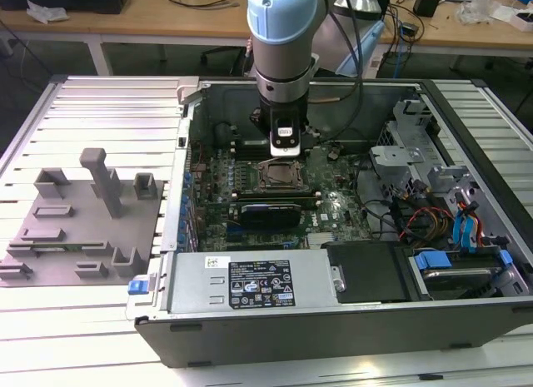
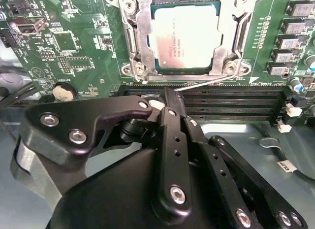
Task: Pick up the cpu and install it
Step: 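Install the first cpu locking lever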
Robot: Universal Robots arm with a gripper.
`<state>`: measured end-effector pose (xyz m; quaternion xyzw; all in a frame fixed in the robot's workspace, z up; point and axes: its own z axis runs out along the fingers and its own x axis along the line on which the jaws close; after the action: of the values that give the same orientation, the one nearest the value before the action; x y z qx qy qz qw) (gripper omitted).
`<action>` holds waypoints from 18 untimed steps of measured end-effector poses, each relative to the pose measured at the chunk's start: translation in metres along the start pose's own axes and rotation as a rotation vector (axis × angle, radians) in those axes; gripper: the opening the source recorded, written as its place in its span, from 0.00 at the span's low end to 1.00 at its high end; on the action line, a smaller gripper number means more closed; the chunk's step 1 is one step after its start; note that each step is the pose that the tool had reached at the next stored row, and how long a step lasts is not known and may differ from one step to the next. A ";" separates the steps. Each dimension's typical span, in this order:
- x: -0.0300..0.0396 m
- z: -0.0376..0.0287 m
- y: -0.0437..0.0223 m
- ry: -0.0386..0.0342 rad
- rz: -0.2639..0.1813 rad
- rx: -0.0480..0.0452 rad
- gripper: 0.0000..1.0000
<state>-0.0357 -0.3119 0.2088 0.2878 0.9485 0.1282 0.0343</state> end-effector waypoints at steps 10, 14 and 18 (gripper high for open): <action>0.0030 0.0049 0.0009 -0.0126 -0.003 0.0189 0.11; 0.0050 0.0051 0.0013 -0.0142 -0.004 0.0215 0.11; 0.0074 0.0053 0.0020 -0.0161 -0.004 0.0243 0.11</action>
<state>-0.0400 -0.3050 0.2043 0.2873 0.9502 0.1143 0.0387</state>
